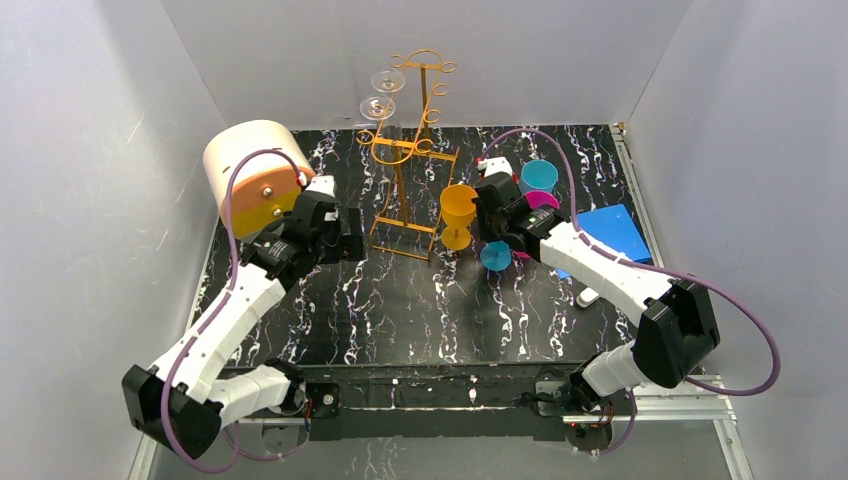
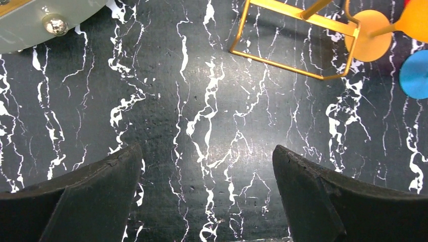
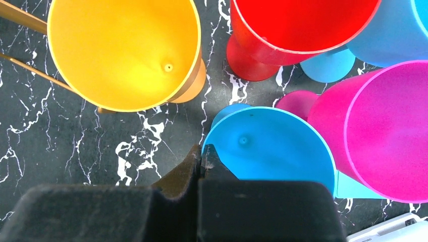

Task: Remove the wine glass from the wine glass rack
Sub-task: Place the wine glass at the center of the board.

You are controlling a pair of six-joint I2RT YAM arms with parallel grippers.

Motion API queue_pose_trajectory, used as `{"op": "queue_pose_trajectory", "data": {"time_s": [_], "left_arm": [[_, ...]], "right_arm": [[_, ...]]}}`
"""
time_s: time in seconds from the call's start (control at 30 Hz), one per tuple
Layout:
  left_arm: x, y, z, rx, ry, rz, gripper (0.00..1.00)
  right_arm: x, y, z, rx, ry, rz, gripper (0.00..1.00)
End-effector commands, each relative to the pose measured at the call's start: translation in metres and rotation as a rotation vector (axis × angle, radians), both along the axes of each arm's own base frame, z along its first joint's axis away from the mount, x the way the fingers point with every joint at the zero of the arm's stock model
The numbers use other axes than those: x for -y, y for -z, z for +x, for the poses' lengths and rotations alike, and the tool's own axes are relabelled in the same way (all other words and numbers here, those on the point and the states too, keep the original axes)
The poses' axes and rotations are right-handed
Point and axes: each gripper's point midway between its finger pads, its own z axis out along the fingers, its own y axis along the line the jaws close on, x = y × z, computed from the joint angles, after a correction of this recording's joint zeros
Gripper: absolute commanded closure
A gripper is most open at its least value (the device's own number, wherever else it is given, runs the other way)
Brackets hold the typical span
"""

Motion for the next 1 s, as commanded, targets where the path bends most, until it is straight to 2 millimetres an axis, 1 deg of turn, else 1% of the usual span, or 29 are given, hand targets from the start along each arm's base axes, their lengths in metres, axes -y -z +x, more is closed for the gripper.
{"op": "queue_pose_trajectory", "data": {"time_s": [0.0,0.1,0.23,0.37,0.47,0.6,0.9,0.93,0.97], "left_arm": [[-0.014,-0.005,-0.001,-0.029,-0.05,0.067,0.02],[-0.011,-0.011,-0.001,-0.005,-0.024,0.051,0.02],[-0.008,-0.024,-0.002,0.073,-0.002,0.0,0.02],[-0.011,-0.038,-0.008,0.141,0.012,-0.026,0.02],[-0.018,-0.042,-0.011,0.161,0.007,0.003,0.02],[-0.023,-0.045,-0.014,0.148,0.019,0.043,0.02],[-0.02,-0.049,-0.01,0.151,0.023,0.039,0.02],[-0.02,-0.049,-0.011,0.149,0.026,0.038,0.02],[-0.021,-0.048,-0.011,0.148,0.026,0.039,0.02]], "right_arm": [[0.002,-0.006,0.008,0.044,0.009,0.019,0.99],[0.002,-0.005,0.009,0.038,0.004,0.025,0.99],[-0.001,-0.008,0.011,0.043,-0.013,0.06,0.99],[-0.004,-0.007,0.01,0.035,-0.027,0.076,0.97],[0.0,-0.007,0.012,0.031,0.005,0.078,0.94],[0.003,-0.012,0.013,0.034,0.004,0.057,0.84],[0.001,-0.026,0.015,0.017,-0.02,0.028,0.76],[0.001,-0.027,0.015,0.018,-0.024,0.029,0.73],[-0.001,-0.029,0.015,0.019,-0.032,0.033,0.72]]}}
